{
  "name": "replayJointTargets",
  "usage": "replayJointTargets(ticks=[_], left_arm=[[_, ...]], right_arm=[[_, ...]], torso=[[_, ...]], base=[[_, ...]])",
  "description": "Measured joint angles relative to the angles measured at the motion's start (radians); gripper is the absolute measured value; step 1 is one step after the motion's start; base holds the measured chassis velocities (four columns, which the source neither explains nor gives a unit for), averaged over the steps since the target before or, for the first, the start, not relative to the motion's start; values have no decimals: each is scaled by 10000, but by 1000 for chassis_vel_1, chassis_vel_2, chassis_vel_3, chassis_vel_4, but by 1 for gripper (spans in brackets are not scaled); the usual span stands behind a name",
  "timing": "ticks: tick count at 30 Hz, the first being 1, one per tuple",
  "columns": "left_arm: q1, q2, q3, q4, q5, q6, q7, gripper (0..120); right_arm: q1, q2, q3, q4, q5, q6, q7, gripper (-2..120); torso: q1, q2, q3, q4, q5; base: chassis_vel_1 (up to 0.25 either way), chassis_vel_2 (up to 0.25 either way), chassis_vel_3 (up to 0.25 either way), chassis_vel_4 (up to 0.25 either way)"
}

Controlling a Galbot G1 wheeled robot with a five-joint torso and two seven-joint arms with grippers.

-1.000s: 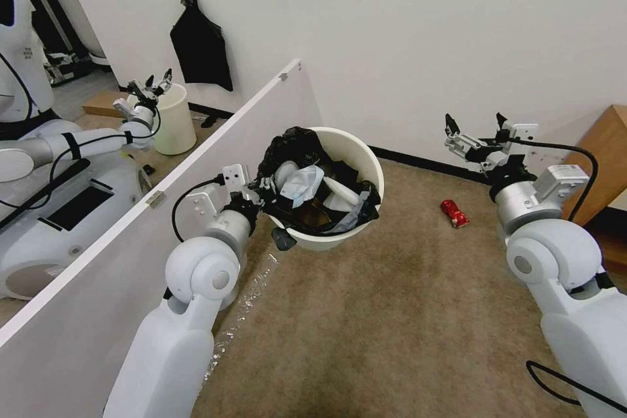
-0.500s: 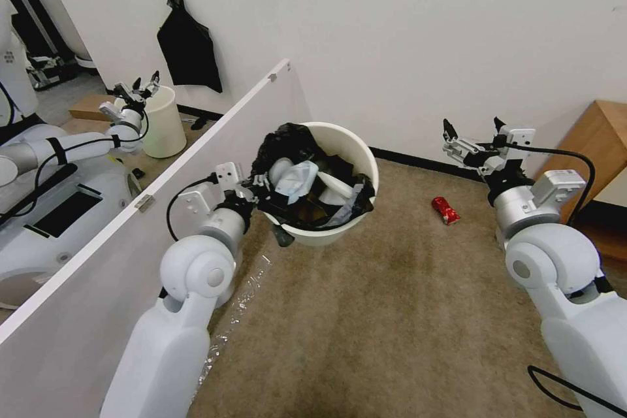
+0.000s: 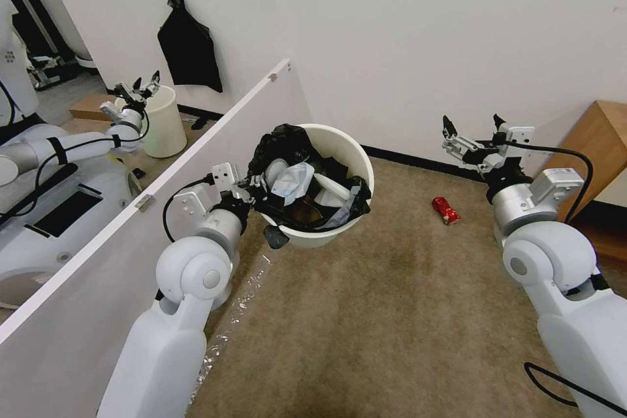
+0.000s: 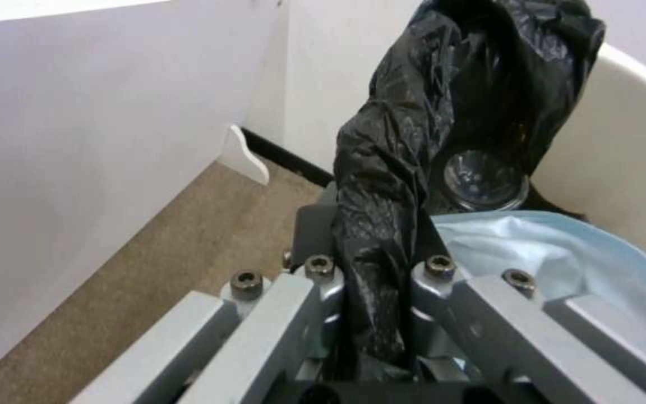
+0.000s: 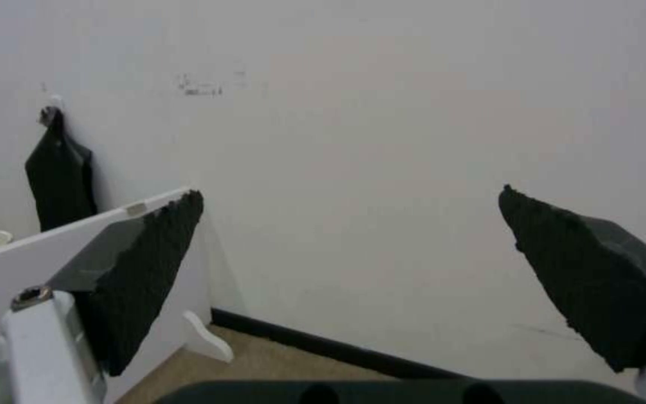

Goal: Pick up the trash bin, then pick up the garbage from the floor and place it into the trash bin.

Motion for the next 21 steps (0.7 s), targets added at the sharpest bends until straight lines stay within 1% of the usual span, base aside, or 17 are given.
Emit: replayJointTargets(ticks=[8, 11, 14, 19, 21], left_arm=[[-5, -2, -32, 14, -13, 1, -2, 4], [-1, 1, -54, 14, -34, 1, -1, 4], [9, 6, -58, 14, -36, 2, 2, 4], [20, -2, -65, 14, -40, 0, 8, 4], [18, -7, -66, 14, -47, -1, 8, 4]], right_arm=[[47, 35, -51, -58, -27, -6, 13, 100], [52, 53, -72, -84, -60, -4, 14, 100], [68, 59, -80, -96, -67, 12, 17, 100], [80, 65, -93, -101, -67, 117, 15, 100], [100, 61, -92, -117, -67, 137, 15, 100]], torso=[[0, 0, 0, 1, 0], [0, 0, -1, 1, 0], [-1, 1, -2, 0, -1], [2, 0, 2, 1, 1], [2, -1, 3, 4, 0]], base=[[0, 0, 0, 0], [-68, 48, 36, -38], [-98, 74, 122, -107], [-139, 140, 146, -129], [-40, 96, 94, -95]])
